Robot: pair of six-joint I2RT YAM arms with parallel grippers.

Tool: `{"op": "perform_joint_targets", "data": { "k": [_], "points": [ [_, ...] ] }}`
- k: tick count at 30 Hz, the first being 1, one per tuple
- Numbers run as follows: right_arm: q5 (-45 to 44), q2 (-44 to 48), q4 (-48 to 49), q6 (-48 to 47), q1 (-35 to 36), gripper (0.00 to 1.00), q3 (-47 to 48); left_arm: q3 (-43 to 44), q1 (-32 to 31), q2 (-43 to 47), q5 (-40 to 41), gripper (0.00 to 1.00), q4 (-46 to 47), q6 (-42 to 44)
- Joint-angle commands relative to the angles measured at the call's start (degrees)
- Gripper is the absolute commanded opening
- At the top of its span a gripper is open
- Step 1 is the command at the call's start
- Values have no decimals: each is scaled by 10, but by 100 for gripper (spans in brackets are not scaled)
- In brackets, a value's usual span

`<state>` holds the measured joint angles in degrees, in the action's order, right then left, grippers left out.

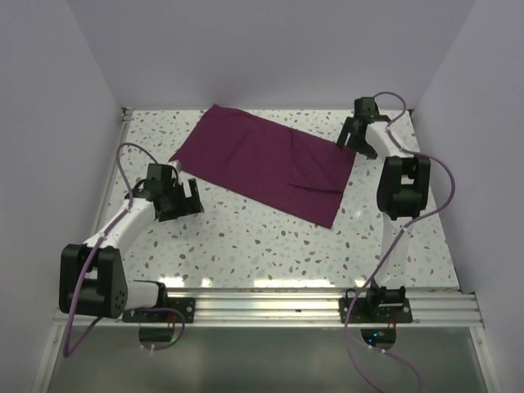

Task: Open and lay out the surgical kit
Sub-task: Open the surgical kit at the center of the board.

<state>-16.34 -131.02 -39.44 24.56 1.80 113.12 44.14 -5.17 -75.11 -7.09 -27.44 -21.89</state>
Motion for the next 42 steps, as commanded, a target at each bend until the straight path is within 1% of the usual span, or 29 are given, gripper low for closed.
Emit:
{"op": "perform_joint_targets", "data": {
  "k": [1,2,4,6,9,11,15,19,20,25,30,32,34,37,42],
  "points": [
    [66,129,90,4,8,98,-128,-3,-5,-1,7,97,13,3],
    [109,172,126,11,15,98,-155,-2,-6,-1,9,96,14,2],
    [138,204,150,9,43,98,-211,-4,-7,-2,9,96,16,1],
    [150,233,161,2,67,99,-228,-3,-7,-4,11,96,15,0],
    [162,239,162,8,110,98,-239,-3,-8,-3,13,96,16,1],
    [162,229,155,15,134,96,-231,-3,-8,-2,16,96,16,0],
    [161,191,143,24,159,90,-208,-2,-9,5,21,96,15,-1],
    [162,132,111,20,184,84,-148,-2,-8,19,24,96,16,-3],
    [160,124,98,19,187,81,-138,-3,-8,24,26,96,14,-3],
    [143,88,65,12,211,75,-87,-3,-9,36,31,97,15,-3],
    [114,71,43,5,235,69,-74,-3,-8,37,31,97,16,-3],
    [104,71,37,3,245,64,-74,-2,-8,37,31,97,17,-3],
    [94,66,31,2,252,62,-72,-3,-8,37,32,97,18,-3],
    [83,55,22,-1,255,56,-69,-2,-8,35,29,98,17,-3],
    [49,51,1,-4,257,54,-62,-3,-8,32,26,98,18,-2]
  ]
}}
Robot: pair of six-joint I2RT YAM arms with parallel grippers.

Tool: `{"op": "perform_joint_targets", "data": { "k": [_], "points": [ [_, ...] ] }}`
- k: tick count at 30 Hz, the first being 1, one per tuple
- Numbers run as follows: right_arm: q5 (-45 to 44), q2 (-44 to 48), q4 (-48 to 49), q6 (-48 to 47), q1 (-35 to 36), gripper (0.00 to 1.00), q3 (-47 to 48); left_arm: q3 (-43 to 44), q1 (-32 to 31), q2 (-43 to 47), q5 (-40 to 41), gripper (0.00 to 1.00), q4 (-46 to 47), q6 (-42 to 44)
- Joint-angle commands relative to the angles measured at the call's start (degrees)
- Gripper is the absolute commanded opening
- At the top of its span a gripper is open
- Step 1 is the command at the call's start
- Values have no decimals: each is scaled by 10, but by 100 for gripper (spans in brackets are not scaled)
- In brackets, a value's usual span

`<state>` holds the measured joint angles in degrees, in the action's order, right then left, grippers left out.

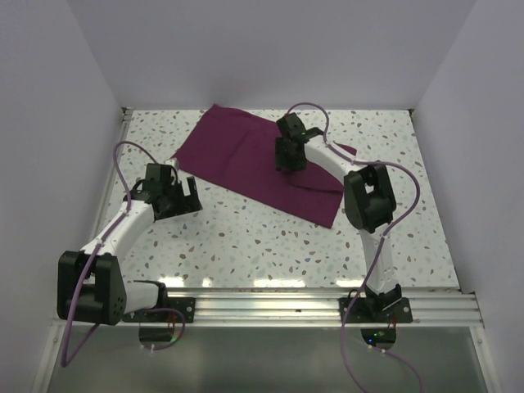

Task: Open and lay out the surgical kit
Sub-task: Open the surgical kit at the center of the board.

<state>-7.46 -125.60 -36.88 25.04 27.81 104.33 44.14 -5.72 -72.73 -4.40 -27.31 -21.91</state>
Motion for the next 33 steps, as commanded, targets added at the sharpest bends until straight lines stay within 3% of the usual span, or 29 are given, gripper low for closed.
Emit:
{"op": "perform_joint_targets", "data": {
  "k": [1,6,12,21,33],
  "points": [
    [-56,-2,-30,-9,-4,55,28,-2,-3,7,-1,98,16,-1],
    [-77,-3,-45,-11,-4,54,31,-2,-3,7,-2,98,16,0],
    [-72,-8,-39,-4,-3,41,23,-1,-3,5,-3,98,16,2],
    [-72,-22,-42,-3,-2,37,25,0,-3,2,-5,98,15,3],
    [-92,-8,-53,-5,-2,13,25,0,-3,1,-5,98,14,3]
  ]
}}
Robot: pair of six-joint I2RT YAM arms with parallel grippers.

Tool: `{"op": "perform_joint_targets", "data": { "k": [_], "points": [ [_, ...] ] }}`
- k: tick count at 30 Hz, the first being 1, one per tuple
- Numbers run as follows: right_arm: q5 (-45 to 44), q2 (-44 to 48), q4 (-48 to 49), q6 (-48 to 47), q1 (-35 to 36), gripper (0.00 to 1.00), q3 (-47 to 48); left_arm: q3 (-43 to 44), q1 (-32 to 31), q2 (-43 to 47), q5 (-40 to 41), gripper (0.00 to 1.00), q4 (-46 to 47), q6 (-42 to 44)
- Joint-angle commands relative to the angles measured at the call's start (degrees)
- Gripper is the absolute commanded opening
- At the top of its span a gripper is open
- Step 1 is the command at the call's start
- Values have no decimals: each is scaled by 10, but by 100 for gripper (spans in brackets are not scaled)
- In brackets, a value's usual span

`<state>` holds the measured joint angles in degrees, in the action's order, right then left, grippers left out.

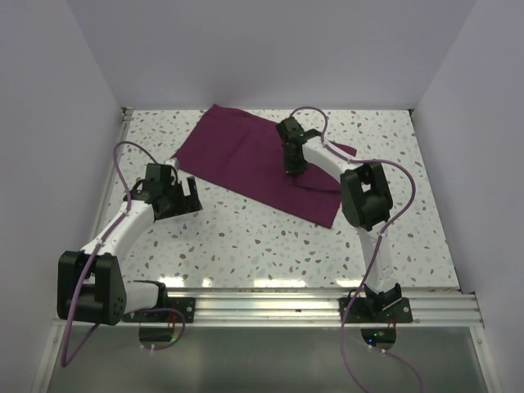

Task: Open and lay out the surgical kit
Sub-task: Open the surgical kit at the center of the board.

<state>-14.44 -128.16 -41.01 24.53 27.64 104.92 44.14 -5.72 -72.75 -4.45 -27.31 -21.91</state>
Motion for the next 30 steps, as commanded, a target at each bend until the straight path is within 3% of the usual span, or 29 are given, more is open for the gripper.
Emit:
{"op": "perform_joint_targets", "data": {
  "k": [1,11,23,27,30],
  "points": [
    [-23,21,-15,-2,-1,11,23,0,-3,2,-5,98,14,3],
    [-130,77,-35,-27,-10,0,54,-1,-3,1,-6,98,14,3],
    [-187,26,-28,-41,-114,2,87,1,-3,2,-14,98,13,6],
    [-205,-9,-44,-39,-151,98,134,0,-3,2,-18,98,12,7],
    [-214,-4,-64,-26,-170,98,138,1,-3,2,-20,98,9,7]
  ]
}}
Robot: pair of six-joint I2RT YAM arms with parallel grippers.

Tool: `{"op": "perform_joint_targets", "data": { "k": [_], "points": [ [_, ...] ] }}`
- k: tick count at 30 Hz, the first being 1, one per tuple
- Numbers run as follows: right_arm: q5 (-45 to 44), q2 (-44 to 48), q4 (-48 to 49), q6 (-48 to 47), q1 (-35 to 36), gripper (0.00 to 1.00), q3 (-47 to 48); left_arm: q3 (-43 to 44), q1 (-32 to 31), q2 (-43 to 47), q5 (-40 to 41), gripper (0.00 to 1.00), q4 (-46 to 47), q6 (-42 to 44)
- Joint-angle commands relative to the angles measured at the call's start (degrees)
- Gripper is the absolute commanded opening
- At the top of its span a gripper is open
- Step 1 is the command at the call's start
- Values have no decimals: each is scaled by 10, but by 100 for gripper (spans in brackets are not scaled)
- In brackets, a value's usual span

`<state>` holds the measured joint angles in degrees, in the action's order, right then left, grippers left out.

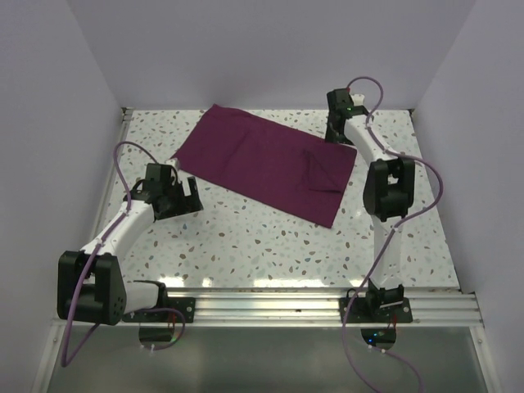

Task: Open and lay out the surgical kit
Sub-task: Open the surgical kit at the center of the board.

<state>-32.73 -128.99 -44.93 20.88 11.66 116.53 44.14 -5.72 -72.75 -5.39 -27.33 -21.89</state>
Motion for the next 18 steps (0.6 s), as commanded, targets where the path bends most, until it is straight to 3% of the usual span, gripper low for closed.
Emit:
{"op": "perform_joint_targets", "data": {
  "k": [1,8,13,18],
  "points": [
    [-31,13,-24,15,-11,99,11,1,-3,2,-10,98,11,7],
    [82,157,67,14,7,96,-177,-1,-3,0,-9,98,14,7],
    [112,253,106,0,88,94,-310,0,-3,-8,-9,98,14,5],
    [182,270,155,26,108,84,-387,0,-3,-6,-10,98,14,5]
  ]
}}
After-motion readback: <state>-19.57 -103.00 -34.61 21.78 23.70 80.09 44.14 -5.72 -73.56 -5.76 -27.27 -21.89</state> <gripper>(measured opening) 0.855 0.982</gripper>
